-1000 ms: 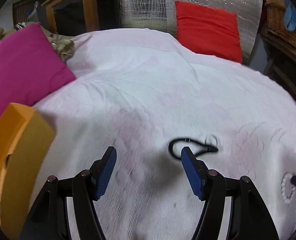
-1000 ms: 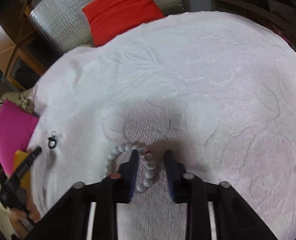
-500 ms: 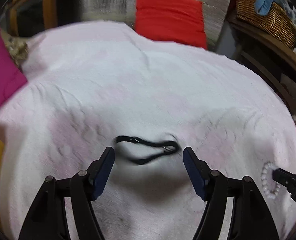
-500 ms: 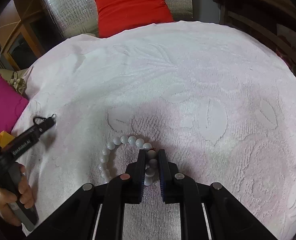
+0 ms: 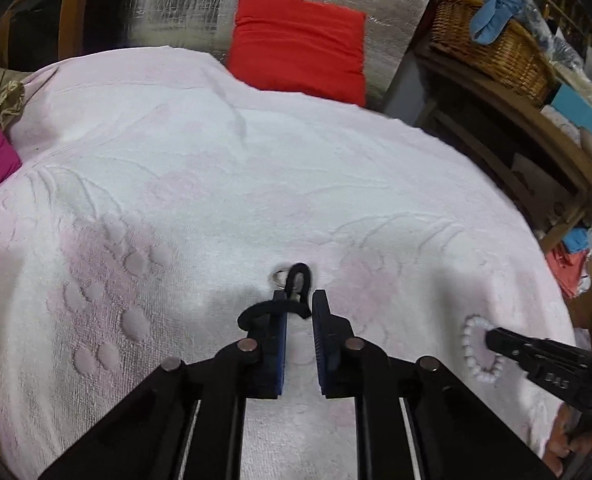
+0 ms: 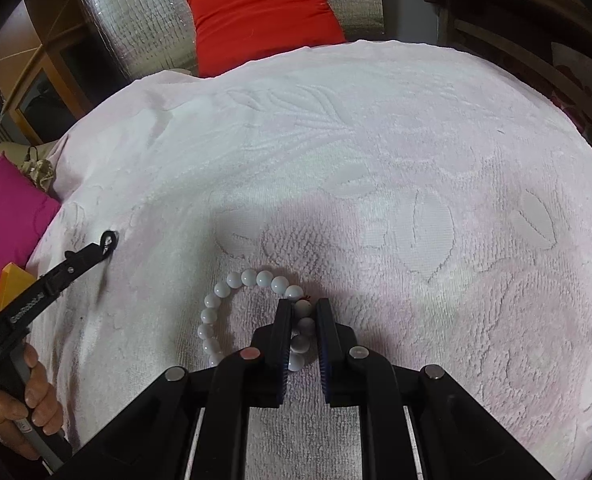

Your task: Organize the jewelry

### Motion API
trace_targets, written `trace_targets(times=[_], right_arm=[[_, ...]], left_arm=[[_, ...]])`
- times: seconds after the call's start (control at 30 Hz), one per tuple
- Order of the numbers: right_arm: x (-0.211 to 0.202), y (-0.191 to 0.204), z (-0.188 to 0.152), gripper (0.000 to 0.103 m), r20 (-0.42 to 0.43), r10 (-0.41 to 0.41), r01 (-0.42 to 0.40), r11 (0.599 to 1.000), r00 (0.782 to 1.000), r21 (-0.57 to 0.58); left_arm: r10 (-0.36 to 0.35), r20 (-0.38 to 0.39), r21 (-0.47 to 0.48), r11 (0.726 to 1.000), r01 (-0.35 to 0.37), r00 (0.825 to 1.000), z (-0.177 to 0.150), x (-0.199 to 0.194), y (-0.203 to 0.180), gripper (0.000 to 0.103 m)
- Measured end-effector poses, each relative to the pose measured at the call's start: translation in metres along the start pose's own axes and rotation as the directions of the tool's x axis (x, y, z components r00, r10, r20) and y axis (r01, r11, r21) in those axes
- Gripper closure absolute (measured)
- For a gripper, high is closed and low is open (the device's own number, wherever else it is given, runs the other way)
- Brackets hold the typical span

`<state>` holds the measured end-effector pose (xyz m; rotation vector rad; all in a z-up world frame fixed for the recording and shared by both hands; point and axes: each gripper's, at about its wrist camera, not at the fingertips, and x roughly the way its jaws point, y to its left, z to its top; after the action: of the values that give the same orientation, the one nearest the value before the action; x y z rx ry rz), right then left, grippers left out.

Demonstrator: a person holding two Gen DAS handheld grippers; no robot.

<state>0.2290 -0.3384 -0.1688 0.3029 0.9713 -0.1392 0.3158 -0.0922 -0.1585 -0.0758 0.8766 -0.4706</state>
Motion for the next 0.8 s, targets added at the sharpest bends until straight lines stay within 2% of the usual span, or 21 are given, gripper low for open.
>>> trace_targets(times=[0.07,0.17,0.23,0.27,0.3,0.33,0.43,0.53,0.63,0.73,0.8], right_arm=[[0.0,0.0,0.0,0.089,-0.001,0.002,-0.002,1.0,1.0,0.002],[0.001,-0.001,0.002,0.089,-0.006,0.007,-0.007,1.0,1.0,0.009],[0.001,-0.002,0.003,0.089,-0.009,0.011,-0.011,1.0,1.0,0.016],[0.001,-0.003,0.003,0.088,-0.01,0.014,-0.014,1.0,1.0,0.018],[0.001,-0.003,0.003,0.088,-0.009,0.016,-0.016,1.0,1.0,0.018],[0.001,-0.003,0.003,0.088,-0.008,0.017,-0.017,1.0,1.0,0.018],[0.002,-0.003,0.003,0.088,-0.008,0.02,-0.02,1.0,1.0,0.019],[0.003,-0.004,0.003,0.088,-0.007,0.026,-0.026,0.999,1.0,0.02],[0.003,-0.005,0.003,0.087,-0.005,0.026,-0.026,0.999,1.0,0.023],[0.003,-0.003,0.002,0.087,-0.003,0.015,-0.015,1.0,1.0,0.023],[0.003,-0.001,0.002,0.087,0.0,0.01,-0.01,1.0,1.0,0.02]], left_arm=[[-0.021,-0.014,-0.004,1.0,0.021,1.0,-0.001,-0.005,-0.001,0.09],[0.013,-0.04,0.019,1.0,-0.012,0.999,-0.007,-0.009,-0.006,0.09],[0.026,-0.076,0.016,1.0,-0.024,0.997,-0.009,-0.006,-0.004,0.082],[0.02,-0.095,-0.001,1.0,-0.021,0.995,-0.011,-0.004,-0.001,0.067],[0.025,-0.103,-0.027,0.999,-0.028,0.994,-0.013,-0.004,0.002,0.047],[0.036,-0.097,-0.04,0.998,-0.04,0.995,-0.013,-0.005,0.005,0.039],[0.025,-0.083,-0.096,0.995,-0.033,0.996,-0.013,-0.01,0.015,0.039],[0.014,-0.121,-0.169,0.985,-0.034,0.993,-0.014,-0.015,0.027,0.039],[0.033,-0.088,-0.226,0.973,-0.052,0.996,-0.011,-0.027,0.039,0.039],[0.077,-0.07,-0.23,0.969,-0.092,0.995,-0.009,-0.027,0.045,0.036],[0.069,-0.093,-0.233,0.968,-0.09,0.993,-0.011,-0.017,0.046,0.036]])
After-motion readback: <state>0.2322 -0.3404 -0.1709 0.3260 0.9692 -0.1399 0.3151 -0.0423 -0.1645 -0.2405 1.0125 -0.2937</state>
